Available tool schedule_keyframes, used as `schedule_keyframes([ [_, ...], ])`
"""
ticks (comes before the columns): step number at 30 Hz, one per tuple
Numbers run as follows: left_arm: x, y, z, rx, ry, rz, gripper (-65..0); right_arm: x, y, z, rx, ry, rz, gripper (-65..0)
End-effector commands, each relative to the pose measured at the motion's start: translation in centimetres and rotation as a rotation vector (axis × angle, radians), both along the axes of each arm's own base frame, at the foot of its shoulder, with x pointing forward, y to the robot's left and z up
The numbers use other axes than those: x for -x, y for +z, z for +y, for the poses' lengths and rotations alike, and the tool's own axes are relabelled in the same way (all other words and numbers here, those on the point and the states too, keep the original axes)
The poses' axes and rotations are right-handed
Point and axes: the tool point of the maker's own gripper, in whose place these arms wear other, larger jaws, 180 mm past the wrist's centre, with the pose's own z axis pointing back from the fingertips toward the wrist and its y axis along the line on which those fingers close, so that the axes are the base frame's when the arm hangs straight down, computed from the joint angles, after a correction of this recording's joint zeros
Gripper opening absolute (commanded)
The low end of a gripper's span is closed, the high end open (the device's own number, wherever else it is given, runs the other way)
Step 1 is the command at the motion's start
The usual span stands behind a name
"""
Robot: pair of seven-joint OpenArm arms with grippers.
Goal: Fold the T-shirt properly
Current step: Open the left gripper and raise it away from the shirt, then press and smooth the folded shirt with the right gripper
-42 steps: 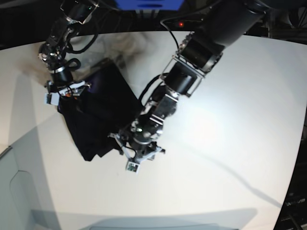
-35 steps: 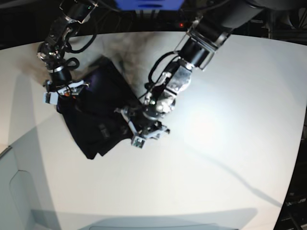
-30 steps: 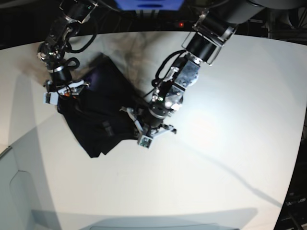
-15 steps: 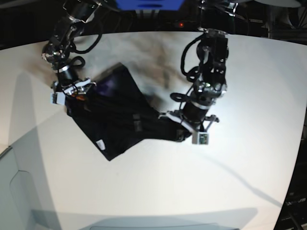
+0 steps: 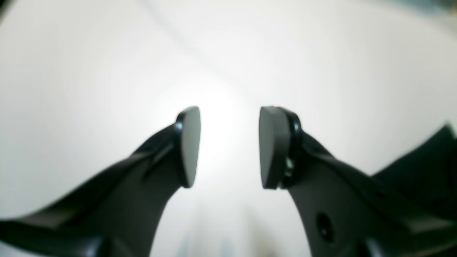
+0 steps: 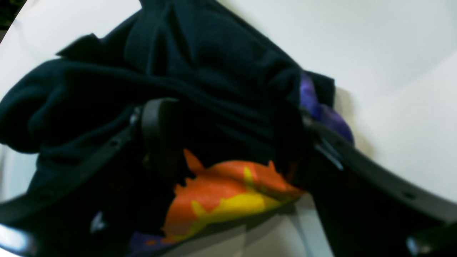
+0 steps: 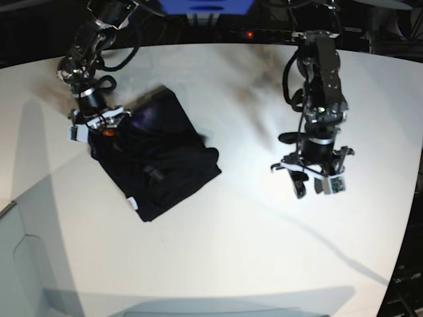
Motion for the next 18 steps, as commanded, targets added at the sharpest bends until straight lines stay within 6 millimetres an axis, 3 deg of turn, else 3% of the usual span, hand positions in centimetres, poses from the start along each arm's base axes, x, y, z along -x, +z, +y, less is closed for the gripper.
schedule_keyframes([
  [1, 0.4, 0.9, 0.5, -0.015, 0.005, -0.029, -38.4, 1.7, -2.2, -0.7, 0.064, -0.009, 0.136, -23.9],
  [6, 3.8, 0.7, 4.7, -0.056, 0.109, -0.002, -38.4, 0.1, 2.1, -1.4, 0.152, 0.002, 0.031, -23.5],
  [10, 7.7, -1.0, 8.8, -0.093, 0.219, 0.075, -38.4, -1.6, 5.6, 1.0, 0.199, 0.086, -0.066, -23.5],
  [13, 9.8, -1.9, 10.5, -0.113, 0.262, 0.122, -38.4, -2.7, 7.9, 3.8, 0.217, 0.165, -0.128, -23.5],
  [18, 12.0, -2.7, 11.9, -0.136, 0.299, 0.167, -38.4, -4.6, 12.1, 11.6, 0.219, 0.375, -0.247, -23.5],
])
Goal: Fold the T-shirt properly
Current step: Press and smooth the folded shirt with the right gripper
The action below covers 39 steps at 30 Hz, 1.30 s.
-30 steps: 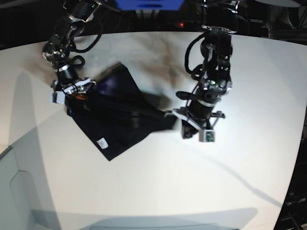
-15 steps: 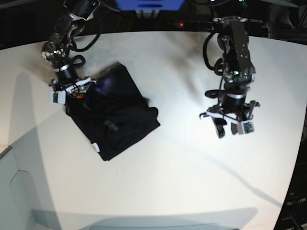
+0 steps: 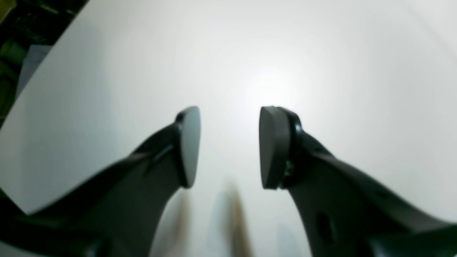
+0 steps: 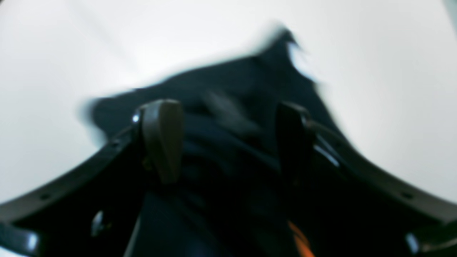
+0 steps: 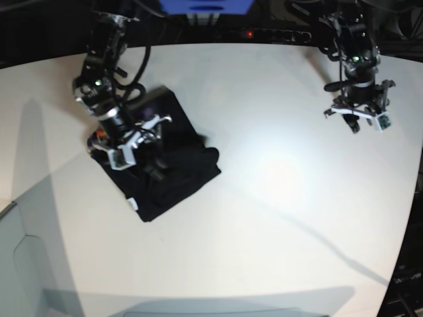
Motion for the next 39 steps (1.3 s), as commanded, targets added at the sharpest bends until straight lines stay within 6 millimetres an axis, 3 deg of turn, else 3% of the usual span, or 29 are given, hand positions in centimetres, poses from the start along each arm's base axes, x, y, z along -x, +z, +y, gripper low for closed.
schedule_keyframes([
  [1, 0.0, 1.1, 0.4, -0.029, -0.002, -0.03, -38.4, -1.0, 2.6, 1.8, -0.033, 0.048, -0.082, -23.5],
  [5, 1.0, 1.7, 1.0, -0.048, 0.016, -0.03, -38.4, -2.0, 2.7, 6.1, 0.013, 0.199, -0.059, -23.5],
  [9, 1.3, 1.9, 1.2, -0.056, 0.022, -0.03, -38.4, -2.8, -0.2, 8.4, 0.104, 0.292, 0.024, -23.5],
  [14, 2.0, 1.7, 1.7, -0.062, 0.036, -0.019, -38.4, -2.6, -3.9, 9.5, 0.148, 0.344, 0.117, -23.8],
  [21, 1.9, 1.8, 1.7, -0.063, 0.036, -0.02, -38.6, -3.1, -5.5, 9.3, 0.158, 0.355, 0.161, -25.3],
  [23, 1.8, 1.8, 1.7, -0.063, 0.036, -0.023, -38.7, -3.1, -5.6, 9.4, 0.157, 0.357, 0.164, -30.4],
  [32, 1.6, 2.0, 1.7, -0.062, 0.035, -0.031, -38.7, -3.6, -4.4, 11.0, 0.171, 0.404, 0.125, -64.8],
  [39, 1.6, 2.0, 1.7, -0.062, 0.035, -0.031, -38.7, -5.2, -2.7, 11.4, 0.177, 0.407, 0.079, -65.0],
])
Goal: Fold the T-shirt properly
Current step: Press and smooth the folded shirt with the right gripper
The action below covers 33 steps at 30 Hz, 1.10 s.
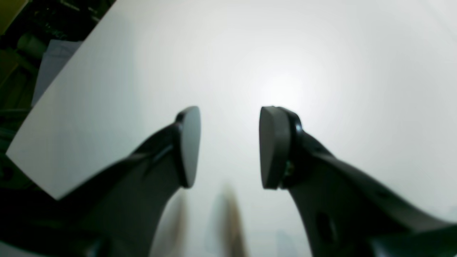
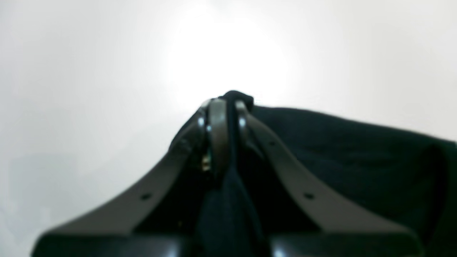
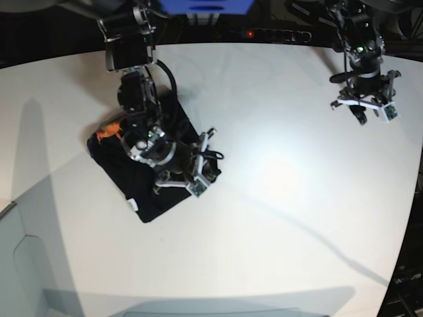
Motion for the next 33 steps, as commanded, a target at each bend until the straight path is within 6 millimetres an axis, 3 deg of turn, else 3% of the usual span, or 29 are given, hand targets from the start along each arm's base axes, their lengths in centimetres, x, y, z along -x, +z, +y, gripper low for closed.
schedule_keyframes([
  [1, -0.4, 1.2, 0.3, -0.032, -0.005, -0.036, -38.7, -1.3, 2.4, 0.8, -0.05, 0.008, -0.061, -65.0],
  [10, -0.4, 1.2, 0.3, -0.031, -0.004, -0.036, -38.8, -2.9, 3.9, 0.9, -0.052, 0.01, -0.101, -64.5],
  [12, -0.3, 1.2, 0.3, -0.031, -0.004, -0.035, -38.8, -2.8, 4.0, 1.2, -0.06, 0.011, -0.1, -59.1],
  [16, -0.3, 1.1, 0.2, -0.029, -0.005, -0.033, -38.8, -3.3, 3.7, 1.8, -0.075, 0.008, -0.077, -40.1],
  [18, -0.2, 1.1, 0.2, -0.029, -0.005, -0.031, -38.8, -3.8, 4.5, 1.2, -0.088, -0.014, -0.097, -32.3],
  [20, -0.2, 1.1, 0.2, -0.029, -0.004, -0.03, -38.8, -4.6, 6.9, 0.6, -0.157, -0.058, -0.141, -28.1],
  [25, -0.2, 1.0, 0.2, -0.027, -0.004, -0.03, -38.8, -6.2, 11.9, -5.1, -0.199, -0.216, -0.278, -27.3],
  [29, -0.1, 0.7, -0.2, -0.006, 0.011, -0.036, -38.8, -5.9, 9.9, -13.2, -0.102, -0.376, -0.266, -27.3],
  [33, -0.2, 0.7, -0.4, -0.001, 0.009, -0.037, -38.8, -4.4, 5.7, -20.8, -0.029, -0.513, -0.173, -27.4],
])
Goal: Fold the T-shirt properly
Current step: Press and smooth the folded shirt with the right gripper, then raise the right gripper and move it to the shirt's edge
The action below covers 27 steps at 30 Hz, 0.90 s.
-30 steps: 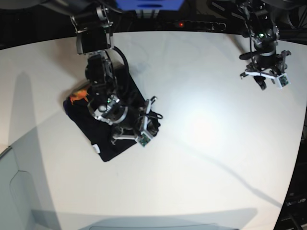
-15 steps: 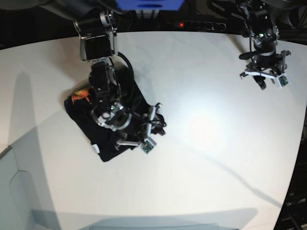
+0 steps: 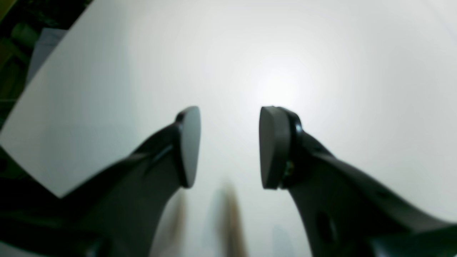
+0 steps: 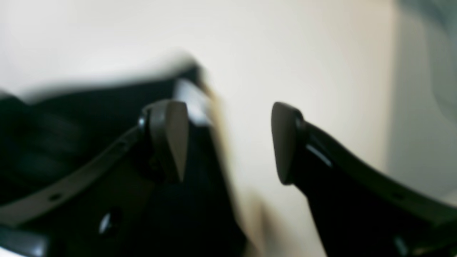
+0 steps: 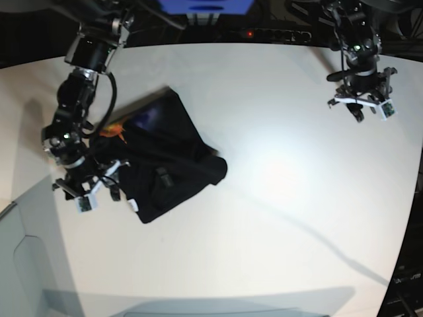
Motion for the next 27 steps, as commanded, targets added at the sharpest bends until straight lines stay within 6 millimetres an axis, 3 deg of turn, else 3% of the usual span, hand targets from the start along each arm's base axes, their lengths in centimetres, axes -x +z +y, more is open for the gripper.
schedule_keyframes([
  [1, -0.4, 1.2, 0.2, -0.028, -0.005, -0.036, -38.8, -0.8, 1.3, -0.9, -0.023, -0.017, -0.052, -27.4],
  [4, -0.4, 1.2, 0.2, -0.028, -0.005, -0.036, -38.8, 1.2, -1.5, -5.1, -0.031, -0.118, 0.023, -27.4],
  [6, -0.4, 1.2, 0.2, -0.028, -0.005, -0.036, -38.8, 2.6, -3.0, -6.3, -0.035, -0.152, 0.063, -27.4],
  [10, -0.4, 1.3, 0.4, -0.033, -0.004, -0.036, -38.8, 6.2, -5.9, -6.1, -0.03, -0.152, 0.149, -27.4],
  [13, -0.4, 1.3, 0.5, -0.037, -0.004, -0.036, -38.8, 8.3, -7.1, -4.1, -0.052, -0.133, 0.182, -27.4],
  [21, -0.1, 1.3, 0.5, -0.04, -0.004, -0.03, -38.8, 12.5, -5.2, -2.7, -0.084, -0.108, 0.143, -27.4],
  [24, 0.2, 1.3, 0.5, -0.042, -0.006, -0.023, -38.8, 12.6, -2.8, -3.4, -0.072, -0.121, 0.078, -27.4],
  [27, 0.4, 1.2, 0.4, -0.041, -0.006, -0.019, -38.9, 12.5, 0.5, -1.8, -0.097, -0.108, -0.012, -27.4],
])
